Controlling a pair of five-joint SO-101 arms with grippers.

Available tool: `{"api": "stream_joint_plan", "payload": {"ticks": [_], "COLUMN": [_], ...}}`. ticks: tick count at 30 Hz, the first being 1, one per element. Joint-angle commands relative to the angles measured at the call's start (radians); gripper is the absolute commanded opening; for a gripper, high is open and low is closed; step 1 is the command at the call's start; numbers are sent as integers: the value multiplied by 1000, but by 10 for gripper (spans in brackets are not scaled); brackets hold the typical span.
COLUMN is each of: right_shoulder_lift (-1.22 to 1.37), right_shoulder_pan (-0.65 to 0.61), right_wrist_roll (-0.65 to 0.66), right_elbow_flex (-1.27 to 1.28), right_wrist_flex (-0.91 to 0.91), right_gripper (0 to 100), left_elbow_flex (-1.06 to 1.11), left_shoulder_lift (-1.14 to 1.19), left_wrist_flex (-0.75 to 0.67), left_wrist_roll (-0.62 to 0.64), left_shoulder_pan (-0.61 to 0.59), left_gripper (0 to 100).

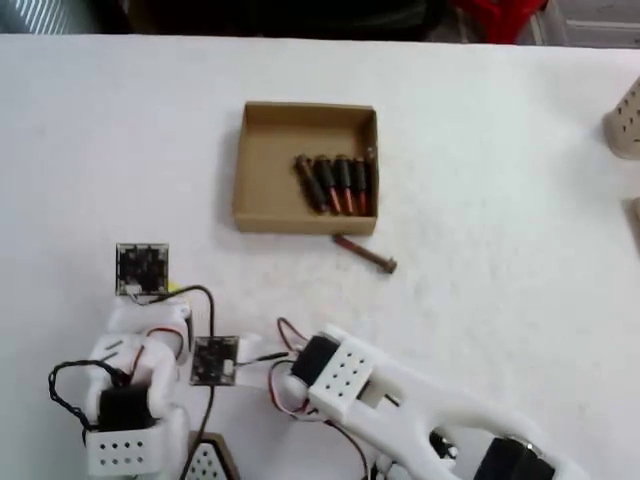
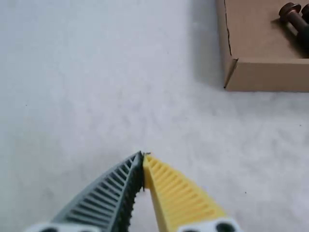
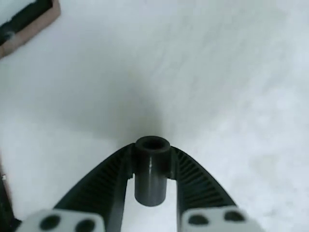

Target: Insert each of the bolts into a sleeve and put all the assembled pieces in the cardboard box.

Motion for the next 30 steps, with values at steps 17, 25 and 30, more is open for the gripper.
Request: {"api": "stream_joint_plan", "payload": {"ticks": [17, 25, 30], "right_shoulder_lift": [-414, -392, -392], "right_shoulder_pan": [199, 657, 802], "right_wrist_roll": [-69, -127, -103], "right_elbow_flex": [-133, -132, -29], "right_wrist_flex": [348, 280, 174], "right_gripper": [16, 17, 19], "left_elbow_flex": [-3, -3, -3], "left_shoulder_lift": [-4, -4, -4], "left_wrist_flex": [-48, -46, -49], "left_wrist_roll": [-8, -8, -8], "left_shoulder_pan": [8, 10, 13], "left_gripper": [24, 24, 24]}}
